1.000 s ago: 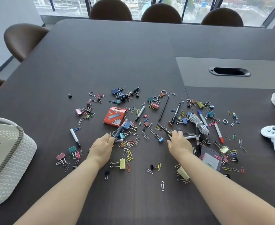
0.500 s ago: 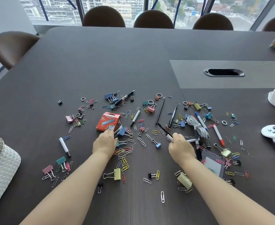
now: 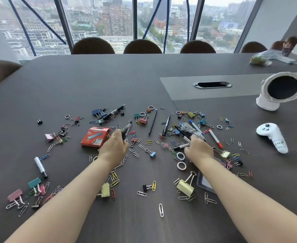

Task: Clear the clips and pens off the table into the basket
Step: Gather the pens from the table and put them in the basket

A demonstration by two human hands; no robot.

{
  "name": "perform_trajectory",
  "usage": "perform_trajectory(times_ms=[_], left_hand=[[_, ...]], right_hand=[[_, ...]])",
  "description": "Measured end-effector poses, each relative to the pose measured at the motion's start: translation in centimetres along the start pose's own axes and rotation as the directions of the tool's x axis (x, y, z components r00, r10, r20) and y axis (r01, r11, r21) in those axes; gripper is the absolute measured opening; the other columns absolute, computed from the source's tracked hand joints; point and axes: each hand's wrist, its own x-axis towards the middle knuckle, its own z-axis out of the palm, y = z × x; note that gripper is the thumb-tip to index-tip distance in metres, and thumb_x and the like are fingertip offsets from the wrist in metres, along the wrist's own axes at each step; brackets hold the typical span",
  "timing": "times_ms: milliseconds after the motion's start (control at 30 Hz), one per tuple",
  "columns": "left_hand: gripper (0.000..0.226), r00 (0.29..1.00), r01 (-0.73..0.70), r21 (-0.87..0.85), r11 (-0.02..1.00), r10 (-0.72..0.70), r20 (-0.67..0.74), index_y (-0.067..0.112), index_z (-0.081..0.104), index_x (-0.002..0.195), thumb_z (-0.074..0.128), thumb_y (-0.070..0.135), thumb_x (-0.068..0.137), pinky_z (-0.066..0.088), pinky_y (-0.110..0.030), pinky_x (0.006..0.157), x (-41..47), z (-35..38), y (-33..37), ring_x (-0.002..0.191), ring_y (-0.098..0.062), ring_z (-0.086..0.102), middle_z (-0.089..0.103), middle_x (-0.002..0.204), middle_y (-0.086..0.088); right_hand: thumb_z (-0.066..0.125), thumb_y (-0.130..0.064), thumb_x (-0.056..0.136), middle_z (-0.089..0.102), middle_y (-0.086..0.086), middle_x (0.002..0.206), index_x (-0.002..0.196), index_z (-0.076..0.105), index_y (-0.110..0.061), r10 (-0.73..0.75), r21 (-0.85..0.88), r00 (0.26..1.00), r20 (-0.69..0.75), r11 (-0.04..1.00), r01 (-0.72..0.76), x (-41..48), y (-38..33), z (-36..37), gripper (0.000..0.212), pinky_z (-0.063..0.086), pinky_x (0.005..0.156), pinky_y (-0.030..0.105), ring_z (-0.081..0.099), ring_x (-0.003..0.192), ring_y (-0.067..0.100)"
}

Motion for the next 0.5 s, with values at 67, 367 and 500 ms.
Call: perform_trajectory(times_ms=[67,367,500], left_hand=[[0.029,0.999,-0.023,0.034,0.999,0.024,-0.045,0.001,0.041,0.117,0.042,0.015,0.092,0.044,-0.04,0.08,-0.9,0.0,-0.5,0.099,-0.036,0.058,0.051,0.096,-0.014],[0.041,0.965,0.075,0.003,0.997,-0.072,-0.252,0.007,0.039,0.131,0.047,0.01,0.091,0.037,-0.03,0.079,-9.5,-2.8,-6.2,0.109,-0.032,0.053,0.054,0.124,-0.017],[0.036,0.92,0.268,-0.001,0.963,-0.256,-0.296,-0.005,0.042,0.124,0.045,0.009,0.091,0.04,-0.041,0.093,-11.0,-5.3,-10.9,0.115,-0.039,0.05,0.049,0.127,-0.026]], right_hand=[[0.047,-0.02,0.087,0.066,0.015,0.103,0.108,0.048,-0.008,-0.14,-0.023,0.985,-0.104,0.99,0.138,-0.4,-1.1,0.3,0.024,0.04,0.068,0.032,0.059,0.096,0.032],[0.04,-0.032,0.096,0.066,0.015,0.108,0.108,0.051,-0.015,-0.516,-0.03,0.839,-0.174,0.854,0.519,-7.8,-9.2,3.8,0.023,0.048,0.077,0.037,0.062,0.1,0.032],[0.037,-0.034,0.097,0.064,0.01,0.114,0.115,0.049,-0.017,-0.557,-0.074,0.816,-0.156,0.83,0.552,-10.1,-11.5,4.5,0.027,0.045,0.072,0.033,0.061,0.102,0.03]])
